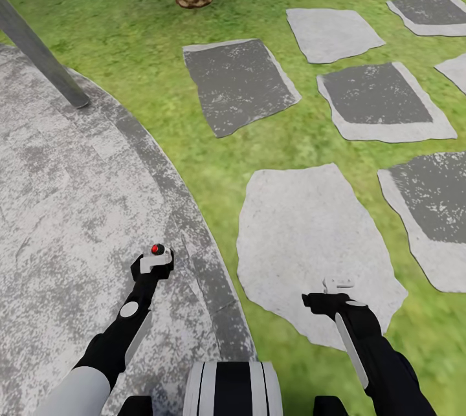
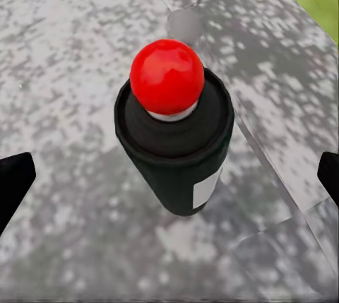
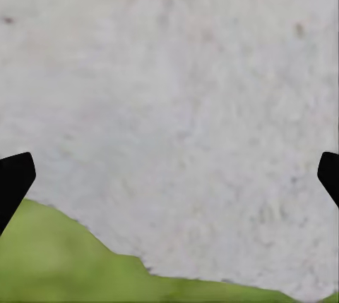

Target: In the garden, pick up the pesticide atomizer on the floor and spray pesticide onto both trees until each tree trunk is fully covered.

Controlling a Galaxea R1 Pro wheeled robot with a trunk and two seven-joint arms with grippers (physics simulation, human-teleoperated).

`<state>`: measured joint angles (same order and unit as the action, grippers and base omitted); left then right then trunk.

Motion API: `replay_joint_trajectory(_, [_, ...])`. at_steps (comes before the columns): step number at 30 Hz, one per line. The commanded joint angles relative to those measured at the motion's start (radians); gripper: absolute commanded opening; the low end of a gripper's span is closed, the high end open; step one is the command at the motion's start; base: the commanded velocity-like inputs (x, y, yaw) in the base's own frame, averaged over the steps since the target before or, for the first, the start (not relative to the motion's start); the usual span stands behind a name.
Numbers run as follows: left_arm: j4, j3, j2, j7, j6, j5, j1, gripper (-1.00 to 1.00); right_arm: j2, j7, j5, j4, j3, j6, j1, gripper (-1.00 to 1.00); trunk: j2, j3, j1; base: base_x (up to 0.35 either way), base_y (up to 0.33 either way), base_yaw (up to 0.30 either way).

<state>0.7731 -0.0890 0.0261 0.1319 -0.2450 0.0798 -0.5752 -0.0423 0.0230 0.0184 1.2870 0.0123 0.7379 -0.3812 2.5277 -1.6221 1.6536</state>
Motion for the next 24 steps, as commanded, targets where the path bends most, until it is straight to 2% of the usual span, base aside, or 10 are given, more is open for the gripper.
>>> replay_joint_trajectory(1, [0.000,0.000,0.000,0.000,0.000,0.000,0.000,1.00,0.000,0.000,0.000,0.000,0.000,0.000,0.000,1.00,0.000,0.000,0.000,0.000,0.000,0.000])
replay_joint_trajectory(12, [0.000,0.001,0.000,0.001,0.000,0.000,0.000,1.00,0.000,0.000,0.000,0.000,0.000,0.000,0.000,1.00,0.000,0.000,0.000,0.001,0.000,0.000])
replay_joint_trajectory(17, [0.000,0.001,0.000,0.000,0.000,0.000,0.000,1.00,0.000,0.000,0.000,0.000,0.000,0.000,0.000,1.00,0.000,0.000,0.000,0.172,0.000,0.000])
replay_joint_trajectory(24, [0.000,0.001,0.000,0.001,0.000,0.000,0.000,1.00,0.000,0.000,0.000,0.000,0.000,0.000,0.000,1.00,0.000,0.000,0.000,0.022,0.000,0.000])
